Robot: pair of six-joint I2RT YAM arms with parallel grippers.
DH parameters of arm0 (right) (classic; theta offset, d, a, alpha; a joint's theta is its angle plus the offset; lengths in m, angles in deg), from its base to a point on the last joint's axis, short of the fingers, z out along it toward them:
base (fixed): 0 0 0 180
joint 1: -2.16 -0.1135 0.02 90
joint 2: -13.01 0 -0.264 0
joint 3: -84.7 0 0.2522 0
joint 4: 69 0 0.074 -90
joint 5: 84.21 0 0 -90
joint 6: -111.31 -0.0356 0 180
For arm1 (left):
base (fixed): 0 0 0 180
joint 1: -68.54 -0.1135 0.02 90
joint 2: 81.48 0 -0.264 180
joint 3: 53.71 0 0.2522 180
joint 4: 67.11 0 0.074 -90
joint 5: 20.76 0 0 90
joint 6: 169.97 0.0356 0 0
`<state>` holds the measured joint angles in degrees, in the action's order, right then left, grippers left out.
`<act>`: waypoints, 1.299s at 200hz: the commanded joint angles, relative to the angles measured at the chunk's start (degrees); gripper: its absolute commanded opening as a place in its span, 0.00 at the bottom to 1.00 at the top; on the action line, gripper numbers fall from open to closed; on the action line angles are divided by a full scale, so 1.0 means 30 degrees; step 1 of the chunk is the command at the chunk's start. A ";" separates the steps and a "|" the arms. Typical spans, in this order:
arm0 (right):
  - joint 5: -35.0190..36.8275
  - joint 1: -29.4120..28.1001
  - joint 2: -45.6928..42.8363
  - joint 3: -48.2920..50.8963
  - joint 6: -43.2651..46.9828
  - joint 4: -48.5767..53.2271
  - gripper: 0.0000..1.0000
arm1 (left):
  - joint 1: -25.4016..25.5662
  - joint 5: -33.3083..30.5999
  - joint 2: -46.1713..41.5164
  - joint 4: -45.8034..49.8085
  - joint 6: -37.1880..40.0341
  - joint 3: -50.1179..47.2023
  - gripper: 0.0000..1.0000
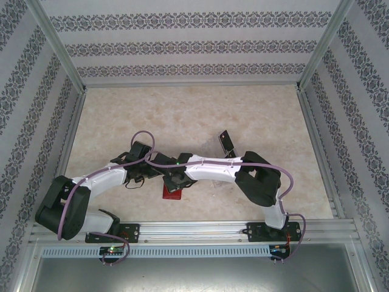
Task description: Put the credit cards into the card holder
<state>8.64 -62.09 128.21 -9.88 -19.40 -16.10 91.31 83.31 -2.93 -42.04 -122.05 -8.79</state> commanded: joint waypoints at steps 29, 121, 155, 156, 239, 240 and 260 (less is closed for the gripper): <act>-0.1595 -0.0292 0.4504 0.0158 0.1291 0.1608 0.05 | 0.1434 0.5060 0.3769 0.0037 -0.0620 -0.2604 0.99; -0.2519 -0.0386 0.3847 0.1091 0.0703 0.0317 0.07 | 0.1480 0.4501 0.2022 -0.0348 -0.2972 -0.2826 1.00; -0.2196 -0.0405 0.3123 0.1540 0.0622 -0.0073 0.06 | 0.1466 0.3175 -0.0413 -0.0283 -0.5836 -0.3477 1.00; -0.2203 -0.0407 0.3119 0.1568 0.0621 -0.0099 0.06 | 0.1480 0.3154 -0.0494 -0.0298 -0.5908 -0.3489 1.00; -0.2474 -0.0285 0.3011 0.2585 0.0723 -0.1208 0.06 | 0.1456 -0.0518 -0.6846 0.2522 -1.1569 -0.3915 1.00; -0.2474 -0.0289 0.3004 0.2589 0.0715 -0.1223 0.06 | 0.1460 -0.0538 -0.6919 0.2540 -1.1602 -0.3913 1.00; -0.2423 -0.0220 0.2833 0.2655 0.0765 -0.1275 0.06 | 0.1444 -0.1044 -0.7593 0.3383 -1.1649 -0.3674 1.00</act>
<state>6.98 -62.55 129.09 -7.19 -18.07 -29.26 93.60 76.27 -22.95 -43.35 -150.25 -19.31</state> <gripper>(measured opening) 0.066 0.998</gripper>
